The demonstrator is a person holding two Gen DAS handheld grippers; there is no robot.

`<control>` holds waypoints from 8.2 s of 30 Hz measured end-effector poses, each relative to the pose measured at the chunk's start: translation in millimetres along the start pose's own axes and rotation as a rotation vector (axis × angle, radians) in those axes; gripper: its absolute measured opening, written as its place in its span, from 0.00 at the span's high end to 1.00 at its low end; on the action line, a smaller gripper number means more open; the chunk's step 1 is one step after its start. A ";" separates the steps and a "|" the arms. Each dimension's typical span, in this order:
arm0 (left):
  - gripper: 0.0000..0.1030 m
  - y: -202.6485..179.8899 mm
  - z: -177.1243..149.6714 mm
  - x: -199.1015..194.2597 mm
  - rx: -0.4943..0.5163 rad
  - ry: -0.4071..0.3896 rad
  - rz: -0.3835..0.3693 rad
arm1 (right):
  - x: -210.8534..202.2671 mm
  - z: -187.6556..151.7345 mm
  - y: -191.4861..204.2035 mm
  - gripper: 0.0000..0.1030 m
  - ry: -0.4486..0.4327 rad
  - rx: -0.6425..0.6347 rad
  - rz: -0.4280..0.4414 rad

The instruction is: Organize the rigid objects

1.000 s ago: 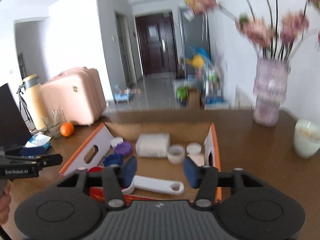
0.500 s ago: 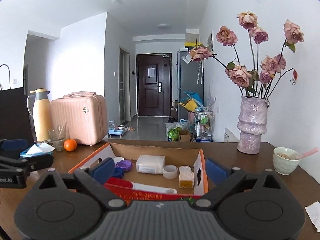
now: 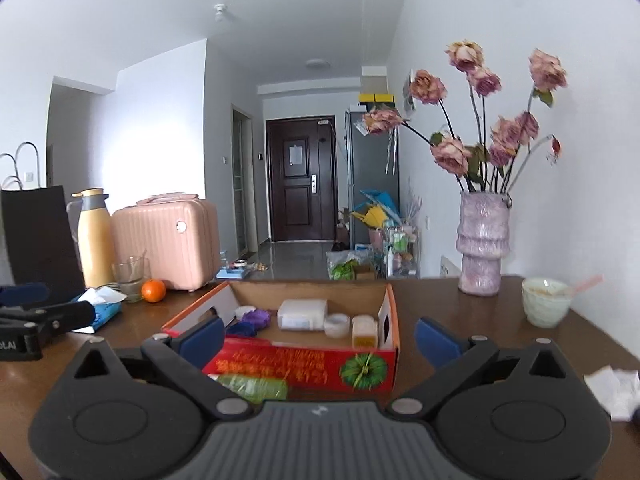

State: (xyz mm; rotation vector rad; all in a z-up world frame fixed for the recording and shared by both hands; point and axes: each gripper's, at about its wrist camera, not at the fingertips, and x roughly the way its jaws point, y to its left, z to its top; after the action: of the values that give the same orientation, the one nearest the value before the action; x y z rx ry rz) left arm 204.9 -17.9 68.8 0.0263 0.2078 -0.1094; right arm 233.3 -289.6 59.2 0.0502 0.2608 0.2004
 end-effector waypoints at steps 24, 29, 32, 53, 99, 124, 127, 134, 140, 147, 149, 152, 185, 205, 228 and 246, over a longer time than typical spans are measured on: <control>0.00 0.0 -66.6 -123.0 -0.033 0.028 0.023 | -108.9 -87.0 12.6 0.01 0.065 0.089 0.083; 0.00 4.4 -72.4 -109.3 -0.044 0.061 0.022 | -97.6 -85.9 15.5 0.01 0.058 0.076 0.070; 0.00 5.9 -75.4 -93.6 -0.045 0.091 0.011 | -83.0 -86.2 16.8 0.01 0.079 0.051 0.060; 0.14 12.5 -44.6 138.6 0.081 0.362 -0.443 | 128.6 -65.1 3.6 0.19 0.409 -0.098 0.081; 0.70 22.6 -17.4 -43.9 -0.100 0.032 -0.197 | -36.4 -42.3 21.2 0.74 0.120 0.151 0.158; 0.70 26.2 31.9 53.6 0.021 -0.026 -0.230 | 25.7 -9.7 -14.2 0.74 0.136 0.124 0.125; 0.70 26.5 46.0 96.5 0.046 -0.010 -0.248 | 63.3 3.7 -22.4 0.74 0.158 0.102 0.117; 0.70 15.6 64.8 202.3 0.125 0.049 -0.291 | 169.3 25.1 -34.5 0.74 0.257 0.029 0.112; 0.70 0.8 53.4 282.8 0.197 0.147 -0.314 | 238.7 27.4 -45.9 0.74 0.341 -0.006 0.092; 0.69 -24.2 22.8 344.0 0.232 0.246 -0.339 | 285.4 12.8 -47.0 0.74 0.419 -0.077 0.062; 0.66 -30.0 17.7 351.7 0.216 0.231 -0.350 | 289.7 8.0 -48.1 0.74 0.415 -0.082 0.053; 0.55 -34.4 20.1 356.4 0.191 0.265 -0.399 | 292.0 9.3 -55.8 0.65 0.412 -0.032 0.041; 0.00 44.4 37.7 165.2 -0.033 0.039 0.082 | 137.1 43.1 -23.6 0.00 -0.055 0.016 -0.025; 0.00 36.8 25.6 86.2 -0.020 0.000 0.055 | 70.6 21.6 -12.1 0.00 -0.089 0.024 -0.057; 0.00 19.1 -53.3 -84.4 0.023 0.033 0.097 | -88.7 -66.0 47.6 0.00 -0.061 -0.029 -0.012; 0.00 0.1 -95.4 -196.7 -0.036 0.024 0.163 | -207.6 -116.6 77.3 0.00 -0.075 0.036 -0.198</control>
State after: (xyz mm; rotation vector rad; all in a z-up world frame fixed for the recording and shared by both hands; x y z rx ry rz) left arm -5.9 6.6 16.3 0.0085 0.2303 0.0572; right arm -8.3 -253.4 4.7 0.0669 0.1927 -0.0028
